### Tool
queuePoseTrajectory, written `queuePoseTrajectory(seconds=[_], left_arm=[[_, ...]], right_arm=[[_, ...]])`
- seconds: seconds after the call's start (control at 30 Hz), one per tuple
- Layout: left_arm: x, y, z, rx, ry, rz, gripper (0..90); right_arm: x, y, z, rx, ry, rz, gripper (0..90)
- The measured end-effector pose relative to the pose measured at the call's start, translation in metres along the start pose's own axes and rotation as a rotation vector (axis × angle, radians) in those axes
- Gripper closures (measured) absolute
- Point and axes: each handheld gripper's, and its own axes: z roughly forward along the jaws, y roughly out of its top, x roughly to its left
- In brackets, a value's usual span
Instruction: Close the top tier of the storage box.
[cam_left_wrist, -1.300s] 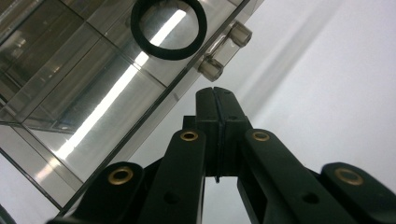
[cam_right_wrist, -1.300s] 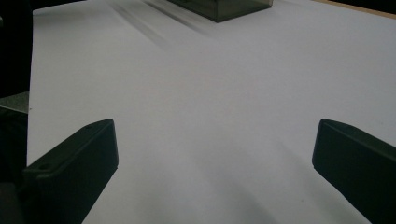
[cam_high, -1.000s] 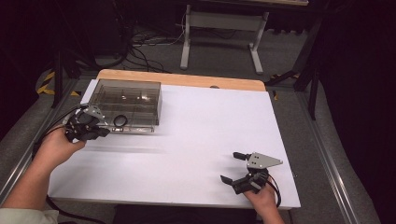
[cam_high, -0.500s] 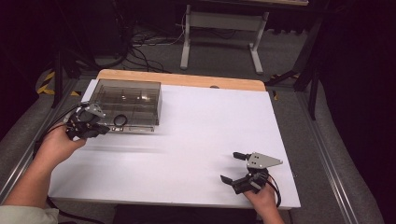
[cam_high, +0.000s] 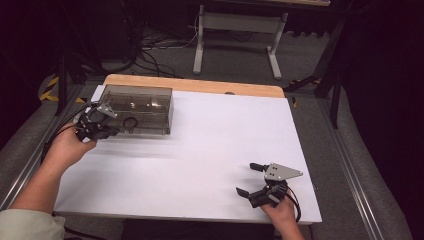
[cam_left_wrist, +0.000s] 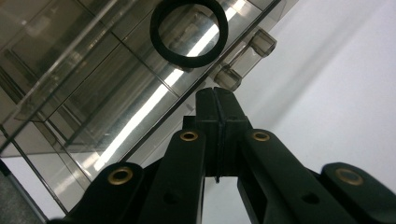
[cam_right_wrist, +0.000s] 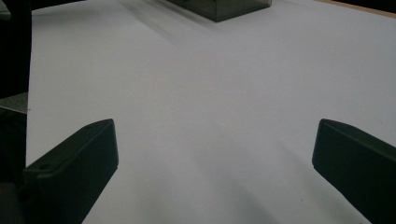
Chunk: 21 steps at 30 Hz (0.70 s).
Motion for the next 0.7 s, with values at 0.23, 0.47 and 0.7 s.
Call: queuePoseTrajectory(seconds=[0.23, 0.47, 0.7], left_arm=[[0.006, 0.006, 0.003, 0.002, 0.008, -0.001, 89.8], [0.013, 0.012, 0.006, -0.002, 0.017, -0.015, 89.8], [0.017, 0.017, 0.011, -0.004, 0.026, -0.029, 89.8]], right_arm=[[0.000, 0.000, 0.000, 0.001, 0.001, 0.000, 0.8], [0.000, 0.000, 0.000, 0.001, 0.001, -0.002, 0.8], [0.000, 0.000, 0.000, 0.001, 0.002, -0.003, 0.8]])
